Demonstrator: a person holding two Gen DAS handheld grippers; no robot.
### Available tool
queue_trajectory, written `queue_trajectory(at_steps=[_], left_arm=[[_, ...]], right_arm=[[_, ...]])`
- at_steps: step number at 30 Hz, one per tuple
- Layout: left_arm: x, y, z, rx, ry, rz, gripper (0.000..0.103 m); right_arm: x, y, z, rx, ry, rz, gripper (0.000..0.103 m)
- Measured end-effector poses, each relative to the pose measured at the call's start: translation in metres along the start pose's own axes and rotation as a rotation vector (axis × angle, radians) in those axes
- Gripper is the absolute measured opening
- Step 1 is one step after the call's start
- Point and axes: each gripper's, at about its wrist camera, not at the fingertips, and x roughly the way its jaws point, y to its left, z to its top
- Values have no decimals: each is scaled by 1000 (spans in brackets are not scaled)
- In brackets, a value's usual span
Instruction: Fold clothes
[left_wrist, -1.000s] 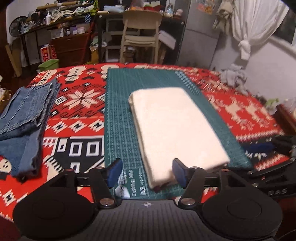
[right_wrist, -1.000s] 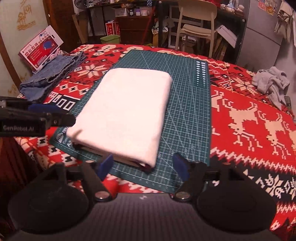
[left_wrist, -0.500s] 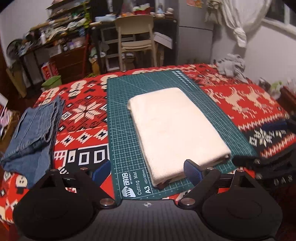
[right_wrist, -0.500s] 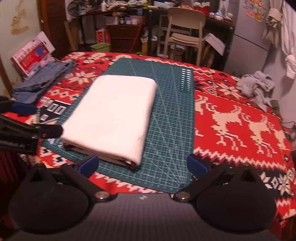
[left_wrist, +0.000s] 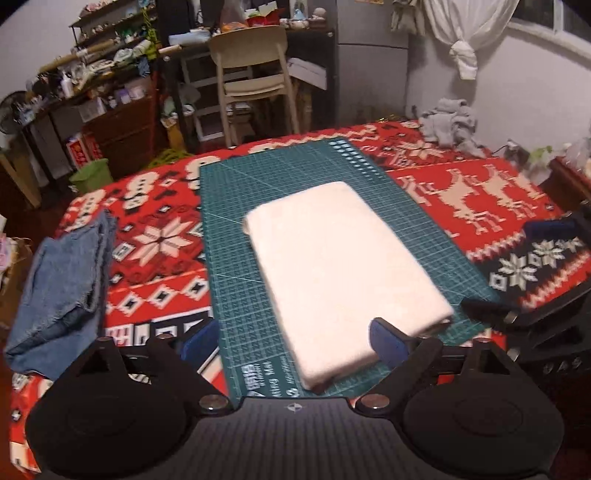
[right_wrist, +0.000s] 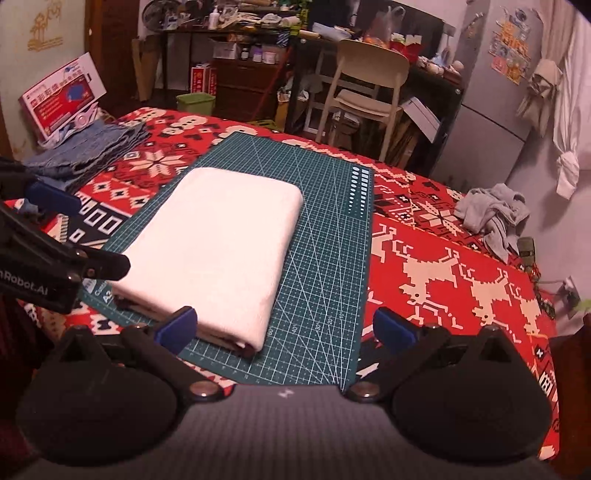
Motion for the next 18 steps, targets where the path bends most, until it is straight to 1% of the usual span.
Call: queue_trajectory(at_steps=[1,4,6,10,12,15,18], left_arm=[[0,0,1,0,-1,10,94],[-1,1,3,-5,-9,-1,97],[-1,1,4,-15,-13,-14,100],[-1,5,10,-50,-15,-68,99],[-2,5,14,-52,-23,-54,99],[-7,5,15,-68,-72,-2,99],[-1,11,18,-117,-38,-73,99]], right_arm=[[0,-2,1,8,-12,-15,102],[0,-4,6,-2,-39,-91,102],[-1,-5,9,-12,-60,-117,102],[-8,-8,10,13,-113,-125,102],[-11,-7,10,-3,-130,-111,102],[-11,-4,15,-32,-128,-88,102],[-10,-5,21,-9,-133,-87,102]])
